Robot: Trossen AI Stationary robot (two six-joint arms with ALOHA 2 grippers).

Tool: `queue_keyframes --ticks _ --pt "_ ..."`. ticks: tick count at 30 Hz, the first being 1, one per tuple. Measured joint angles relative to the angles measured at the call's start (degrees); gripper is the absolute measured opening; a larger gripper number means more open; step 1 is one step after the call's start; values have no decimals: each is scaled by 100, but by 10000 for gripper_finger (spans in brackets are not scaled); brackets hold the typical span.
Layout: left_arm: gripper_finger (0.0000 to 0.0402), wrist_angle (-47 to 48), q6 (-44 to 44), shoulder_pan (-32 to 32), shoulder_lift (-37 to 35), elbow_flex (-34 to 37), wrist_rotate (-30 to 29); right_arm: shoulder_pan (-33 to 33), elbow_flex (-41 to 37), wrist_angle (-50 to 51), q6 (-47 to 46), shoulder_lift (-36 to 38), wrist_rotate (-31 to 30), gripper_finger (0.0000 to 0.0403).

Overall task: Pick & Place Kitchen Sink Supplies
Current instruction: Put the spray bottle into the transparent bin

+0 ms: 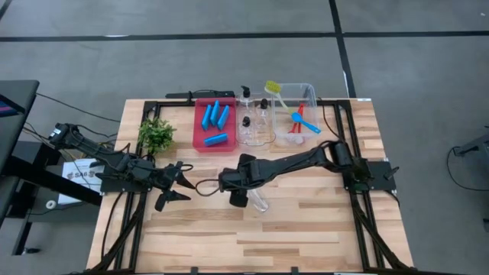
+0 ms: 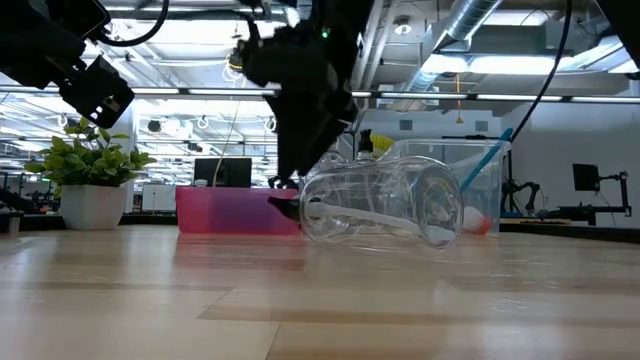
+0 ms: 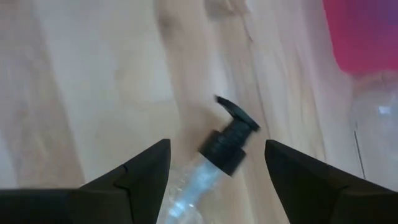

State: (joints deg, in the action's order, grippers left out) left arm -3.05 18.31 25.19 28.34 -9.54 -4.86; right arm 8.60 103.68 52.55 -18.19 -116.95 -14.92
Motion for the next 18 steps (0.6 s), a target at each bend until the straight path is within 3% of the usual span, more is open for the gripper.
queue_keyframes --ticks 11,18 --pt "208 0 0 0 2 0 0 -345 -2 249 -394 -543 742 255" --pt "208 -2 0 0 58 -2 0 -387 -2 261 -387 -613 810 252"
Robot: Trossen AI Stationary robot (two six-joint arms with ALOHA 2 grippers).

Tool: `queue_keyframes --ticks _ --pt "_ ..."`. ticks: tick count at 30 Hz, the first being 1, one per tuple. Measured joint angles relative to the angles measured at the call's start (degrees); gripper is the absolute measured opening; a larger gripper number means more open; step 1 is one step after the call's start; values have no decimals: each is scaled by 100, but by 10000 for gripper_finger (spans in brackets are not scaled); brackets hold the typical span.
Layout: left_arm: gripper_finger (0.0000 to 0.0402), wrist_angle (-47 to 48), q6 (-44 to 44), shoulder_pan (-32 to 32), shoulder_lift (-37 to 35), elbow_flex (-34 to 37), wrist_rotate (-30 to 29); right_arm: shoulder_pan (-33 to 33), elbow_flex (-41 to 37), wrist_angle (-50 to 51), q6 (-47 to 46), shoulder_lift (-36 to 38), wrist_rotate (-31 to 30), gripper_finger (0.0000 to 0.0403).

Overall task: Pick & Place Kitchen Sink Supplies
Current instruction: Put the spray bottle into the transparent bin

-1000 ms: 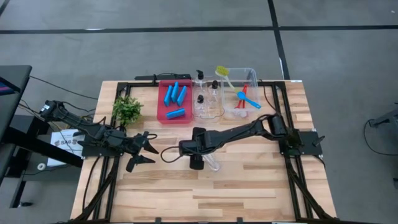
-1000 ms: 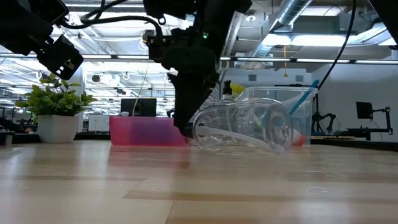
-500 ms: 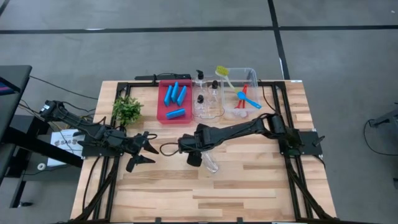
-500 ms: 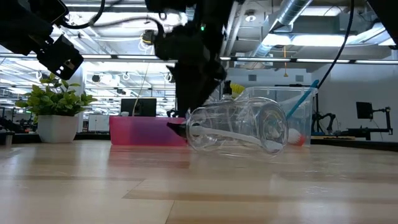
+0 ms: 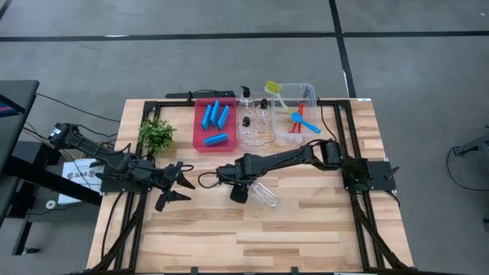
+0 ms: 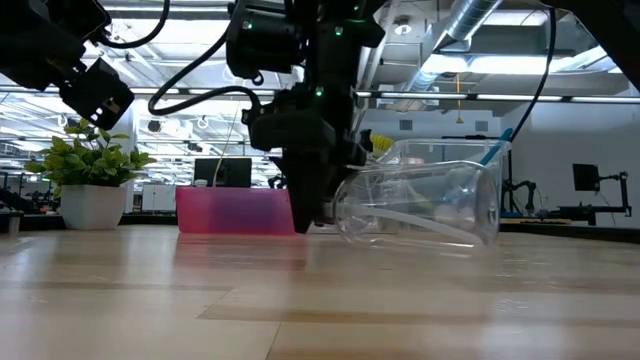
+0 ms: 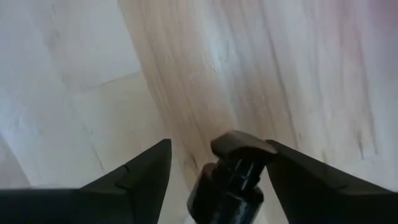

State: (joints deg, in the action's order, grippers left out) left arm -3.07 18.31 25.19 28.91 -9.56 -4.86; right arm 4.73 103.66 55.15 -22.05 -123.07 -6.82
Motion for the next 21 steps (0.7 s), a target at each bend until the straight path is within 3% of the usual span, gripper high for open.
queue_keyframes --ticks 5,12,21 --pt "208 3 0 0 46 0 0 17 0 16 10 44 -45 218" --pt "208 0 0 0 115 0 0 28 0 73 165 46 -41 126" --pt "208 0 2 0 122 0 0 37 38 191 263 46 82 130"
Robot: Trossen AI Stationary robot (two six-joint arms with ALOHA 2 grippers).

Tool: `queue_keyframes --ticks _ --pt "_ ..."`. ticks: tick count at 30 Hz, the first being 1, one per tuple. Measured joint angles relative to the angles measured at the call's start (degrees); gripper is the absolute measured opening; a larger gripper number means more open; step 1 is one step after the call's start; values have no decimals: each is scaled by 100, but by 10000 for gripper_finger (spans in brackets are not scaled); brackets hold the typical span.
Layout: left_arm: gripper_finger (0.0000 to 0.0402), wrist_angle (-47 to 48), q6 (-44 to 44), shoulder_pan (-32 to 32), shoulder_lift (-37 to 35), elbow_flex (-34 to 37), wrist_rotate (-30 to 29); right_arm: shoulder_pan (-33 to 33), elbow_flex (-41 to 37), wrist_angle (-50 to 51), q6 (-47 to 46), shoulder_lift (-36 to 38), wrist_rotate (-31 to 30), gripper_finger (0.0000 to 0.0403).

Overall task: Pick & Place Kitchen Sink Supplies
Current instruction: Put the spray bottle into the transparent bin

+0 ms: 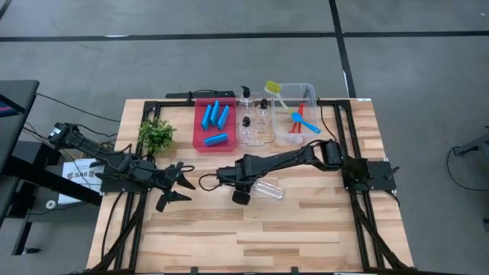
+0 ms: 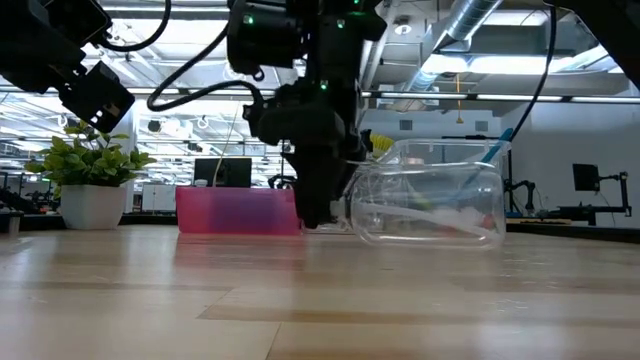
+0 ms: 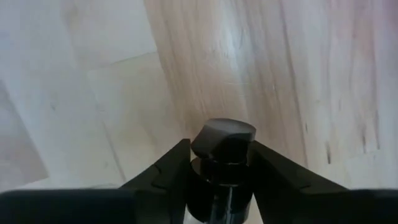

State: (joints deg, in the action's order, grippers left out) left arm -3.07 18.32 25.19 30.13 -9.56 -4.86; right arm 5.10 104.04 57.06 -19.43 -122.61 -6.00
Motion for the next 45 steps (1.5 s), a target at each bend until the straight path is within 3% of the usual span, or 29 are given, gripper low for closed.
queue_keyframes --ticks 4,8,18,24,38,45 --pt "208 2 0 0 4 0 0 74 275 172 140 0 0 144" --pt "208 2 0 0 4 0 0 171 663 246 424 0 -2 123" --pt "208 2 0 0 4 0 0 291 1848 617 941 0 -209 123" --pt "208 1 0 2 4 0 0 213 3089 1293 1097 2 -967 123" --pt "208 -55 -2 0 4 2 -2 4 2886 880 1098 1785 -3239 123" --pt "208 -90 -2 1 4 2 -2 -264 2886 922 1037 2013 -3313 123"
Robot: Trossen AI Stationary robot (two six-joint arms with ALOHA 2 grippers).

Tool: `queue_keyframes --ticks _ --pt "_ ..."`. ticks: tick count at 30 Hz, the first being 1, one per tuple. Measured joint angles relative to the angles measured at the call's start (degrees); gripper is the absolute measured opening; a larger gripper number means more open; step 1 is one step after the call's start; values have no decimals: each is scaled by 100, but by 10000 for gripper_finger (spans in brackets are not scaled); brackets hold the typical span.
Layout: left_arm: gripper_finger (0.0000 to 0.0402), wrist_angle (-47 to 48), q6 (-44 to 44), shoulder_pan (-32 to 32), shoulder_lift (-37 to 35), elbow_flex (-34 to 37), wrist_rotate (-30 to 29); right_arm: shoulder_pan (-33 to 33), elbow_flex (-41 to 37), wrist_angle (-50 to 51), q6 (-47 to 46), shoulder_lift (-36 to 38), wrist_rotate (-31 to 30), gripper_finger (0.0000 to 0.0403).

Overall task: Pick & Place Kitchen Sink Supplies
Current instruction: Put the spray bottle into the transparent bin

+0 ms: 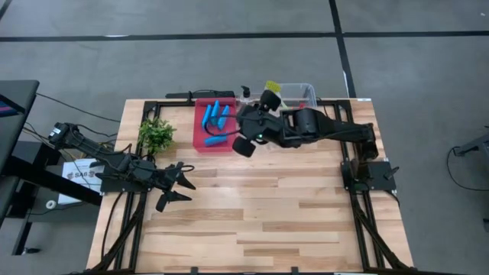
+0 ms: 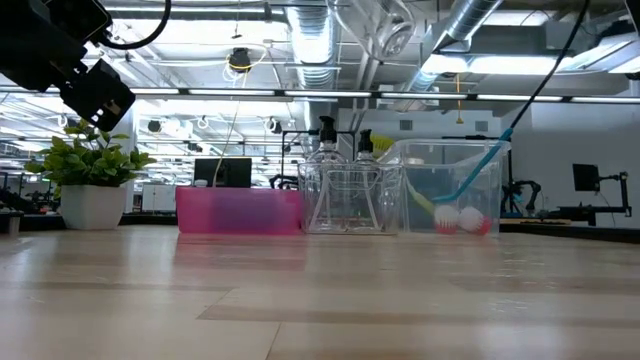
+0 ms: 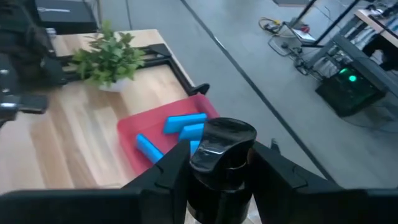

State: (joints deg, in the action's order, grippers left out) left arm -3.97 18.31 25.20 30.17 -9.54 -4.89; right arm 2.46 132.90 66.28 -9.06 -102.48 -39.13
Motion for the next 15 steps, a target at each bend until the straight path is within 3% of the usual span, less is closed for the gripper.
queue_keyframes --ticks 9,15 --pt "208 -14 0 1 0 0 0 -282 -68 -4 -2 22 -8 123" --pt "208 -17 -2 -1 0 0 0 -282 -1312 -339 -194 449 -50 123"
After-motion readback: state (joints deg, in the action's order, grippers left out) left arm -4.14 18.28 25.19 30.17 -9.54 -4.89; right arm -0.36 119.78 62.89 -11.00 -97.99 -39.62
